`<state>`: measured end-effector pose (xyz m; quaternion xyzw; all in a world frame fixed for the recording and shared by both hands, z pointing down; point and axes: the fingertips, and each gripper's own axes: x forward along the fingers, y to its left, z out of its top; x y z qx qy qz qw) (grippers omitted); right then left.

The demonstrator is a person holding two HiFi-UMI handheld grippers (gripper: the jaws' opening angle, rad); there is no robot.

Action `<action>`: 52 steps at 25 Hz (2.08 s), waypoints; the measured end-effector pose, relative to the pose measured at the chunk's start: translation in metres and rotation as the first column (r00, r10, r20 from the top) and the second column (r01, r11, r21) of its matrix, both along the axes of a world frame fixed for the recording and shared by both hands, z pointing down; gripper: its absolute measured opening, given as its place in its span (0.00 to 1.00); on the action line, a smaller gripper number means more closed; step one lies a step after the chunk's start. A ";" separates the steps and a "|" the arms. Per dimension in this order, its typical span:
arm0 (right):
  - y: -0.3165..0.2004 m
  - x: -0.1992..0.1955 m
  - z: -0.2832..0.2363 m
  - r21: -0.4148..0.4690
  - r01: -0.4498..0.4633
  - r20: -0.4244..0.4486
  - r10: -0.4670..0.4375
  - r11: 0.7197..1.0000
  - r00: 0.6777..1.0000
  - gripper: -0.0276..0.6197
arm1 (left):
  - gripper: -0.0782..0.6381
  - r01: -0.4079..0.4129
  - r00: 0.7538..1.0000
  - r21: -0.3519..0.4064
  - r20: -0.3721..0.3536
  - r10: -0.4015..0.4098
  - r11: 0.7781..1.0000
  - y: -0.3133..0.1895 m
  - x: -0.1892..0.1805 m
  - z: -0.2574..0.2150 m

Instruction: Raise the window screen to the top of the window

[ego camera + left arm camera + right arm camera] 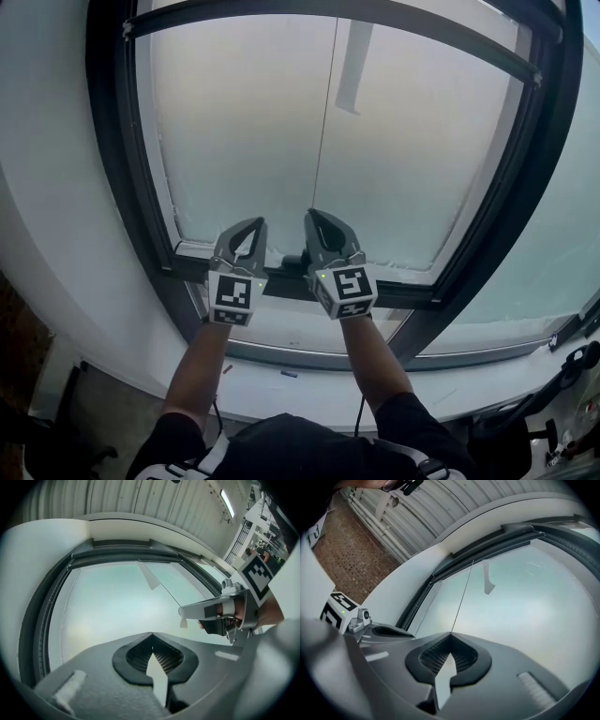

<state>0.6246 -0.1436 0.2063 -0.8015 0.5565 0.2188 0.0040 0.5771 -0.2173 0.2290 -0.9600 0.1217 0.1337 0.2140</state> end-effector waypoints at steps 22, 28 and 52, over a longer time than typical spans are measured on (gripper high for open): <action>0.016 -0.004 -0.096 0.123 -0.094 -0.223 0.120 0.988 0.967 0.05 | 0.11 -0.054 0.998 -0.030 -0.017 0.054 0.998 0.007 -0.006 0.000; 0.029 0.004 -0.078 0.099 -0.121 -0.181 0.138 0.988 0.974 0.18 | 0.11 -0.079 0.997 -0.044 -0.008 0.079 0.996 0.010 0.000 0.009; 0.241 -0.042 0.151 0.022 -0.175 0.304 0.160 0.984 0.939 0.07 | 0.11 -0.452 0.890 -0.434 -0.152 0.431 0.779 0.095 -0.071 0.120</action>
